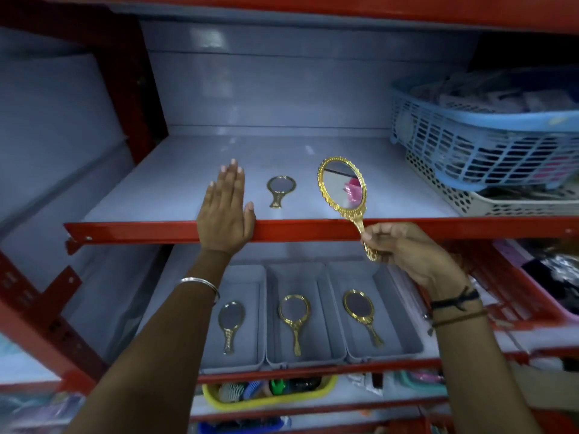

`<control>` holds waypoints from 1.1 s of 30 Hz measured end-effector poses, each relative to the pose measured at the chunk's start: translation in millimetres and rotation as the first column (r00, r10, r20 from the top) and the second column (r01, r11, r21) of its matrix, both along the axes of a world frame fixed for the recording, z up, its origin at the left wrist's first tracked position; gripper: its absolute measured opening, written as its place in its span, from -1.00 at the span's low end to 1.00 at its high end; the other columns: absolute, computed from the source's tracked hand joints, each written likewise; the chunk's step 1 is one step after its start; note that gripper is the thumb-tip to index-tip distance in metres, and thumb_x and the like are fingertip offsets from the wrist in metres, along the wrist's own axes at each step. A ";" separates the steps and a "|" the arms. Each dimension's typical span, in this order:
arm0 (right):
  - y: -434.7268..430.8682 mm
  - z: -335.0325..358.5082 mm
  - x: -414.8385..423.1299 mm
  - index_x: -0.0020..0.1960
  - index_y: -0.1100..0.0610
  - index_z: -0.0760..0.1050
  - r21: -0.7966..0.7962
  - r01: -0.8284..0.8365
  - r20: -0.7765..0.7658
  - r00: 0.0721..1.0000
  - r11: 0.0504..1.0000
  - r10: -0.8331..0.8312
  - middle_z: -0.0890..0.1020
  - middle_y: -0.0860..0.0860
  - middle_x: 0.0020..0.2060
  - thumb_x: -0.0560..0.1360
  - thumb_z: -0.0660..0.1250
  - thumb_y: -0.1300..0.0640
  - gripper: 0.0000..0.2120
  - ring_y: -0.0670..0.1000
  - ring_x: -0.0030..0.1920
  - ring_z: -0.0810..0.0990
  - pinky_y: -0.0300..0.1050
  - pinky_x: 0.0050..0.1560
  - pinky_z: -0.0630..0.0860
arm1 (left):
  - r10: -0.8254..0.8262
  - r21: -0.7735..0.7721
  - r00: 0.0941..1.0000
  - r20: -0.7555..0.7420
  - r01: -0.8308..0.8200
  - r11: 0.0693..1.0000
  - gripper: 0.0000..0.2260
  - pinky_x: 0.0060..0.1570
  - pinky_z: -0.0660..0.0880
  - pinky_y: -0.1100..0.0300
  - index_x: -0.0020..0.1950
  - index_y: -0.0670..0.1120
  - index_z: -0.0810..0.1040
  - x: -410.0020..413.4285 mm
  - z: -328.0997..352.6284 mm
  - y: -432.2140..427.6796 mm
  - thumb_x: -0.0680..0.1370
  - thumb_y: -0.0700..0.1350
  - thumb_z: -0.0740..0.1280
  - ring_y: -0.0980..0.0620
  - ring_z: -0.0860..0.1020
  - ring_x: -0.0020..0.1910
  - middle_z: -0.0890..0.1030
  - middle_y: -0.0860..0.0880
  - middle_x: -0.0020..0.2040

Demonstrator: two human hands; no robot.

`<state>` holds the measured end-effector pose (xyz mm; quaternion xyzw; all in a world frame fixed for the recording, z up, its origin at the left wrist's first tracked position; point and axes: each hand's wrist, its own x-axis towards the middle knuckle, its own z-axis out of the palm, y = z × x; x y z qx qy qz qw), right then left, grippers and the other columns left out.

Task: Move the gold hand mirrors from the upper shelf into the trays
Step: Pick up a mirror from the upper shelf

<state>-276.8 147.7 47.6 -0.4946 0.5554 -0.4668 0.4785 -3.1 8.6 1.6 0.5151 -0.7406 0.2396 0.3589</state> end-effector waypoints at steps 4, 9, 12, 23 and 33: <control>42.5 -52.5 -22.3 -0.24 0.08 0.59 0.153 -0.055 -0.007 0.998 0.987 0.056 0.62 -0.13 -0.40 0.39 0.40 0.16 -0.96 -0.21 -0.38 0.57 -0.35 -0.29 0.51 | 0.003 -0.029 1.000 0.002 -0.003 1.000 -0.46 0.45 0.18 0.02 0.49 -0.23 0.22 -0.1 -2.4 -2.7 0.55 -0.02 0.04 -0.12 0.26 0.49 0.30 -0.20 0.50; 61.9 -127.9 -57.8 -0.19 0.10 0.64 0.362 0.004 -0.001 1.000 0.932 -0.004 0.69 -0.10 -0.32 0.42 0.42 0.19 -0.96 -0.15 -0.25 0.64 -0.27 -0.15 0.53 | 0.004 -0.058 1.000 -0.023 -0.005 0.998 -0.46 0.47 0.15 0.03 0.50 -0.22 0.19 0.6 -4.9 -5.5 0.56 -0.02 0.01 -0.11 0.22 0.51 0.27 -0.19 0.51; 44.9 -167.9 -68.3 -0.19 0.15 0.65 0.425 0.126 -0.011 0.991 0.896 -0.134 0.68 -0.07 -0.38 0.43 0.40 0.25 -0.93 -0.07 -0.27 0.60 -0.24 -0.19 0.52 | 0.005 -0.089 1.000 -0.026 -0.008 0.996 -0.46 0.48 0.13 0.05 0.51 -0.22 0.19 0.3 -7.1 -6.6 0.57 -0.01 0.00 -0.11 0.22 0.51 0.27 -0.19 0.51; -26.9 -246.9 -71.1 -0.50 0.13 0.41 0.477 0.480 -0.587 0.798 0.736 -0.140 0.50 0.02 -0.55 0.39 0.41 -0.05 -0.60 -0.03 -0.51 0.46 -0.37 -0.53 0.38 | 0.032 -0.185 0.999 -0.030 -0.037 0.982 -0.48 0.51 0.01 0.23 0.51 -0.17 0.18 1.6 -14.0 -14.7 0.59 0.02 -0.05 -0.09 0.20 0.51 0.29 -0.16 0.51; -17.9 -233.9 -57.0 -0.18 0.41 0.61 0.290 0.533 -0.577 0.760 0.795 -0.299 0.67 0.26 -0.23 0.40 0.42 0.21 -0.79 0.15 -0.13 0.66 -0.17 -0.16 0.51 | 0.041 -0.150 0.999 -0.030 -0.045 0.988 -0.46 0.52 -0.03 0.24 0.53 -0.15 0.14 2.9 -13.5 -17.4 0.60 0.06 -0.11 -0.08 0.17 0.53 0.26 -0.16 0.52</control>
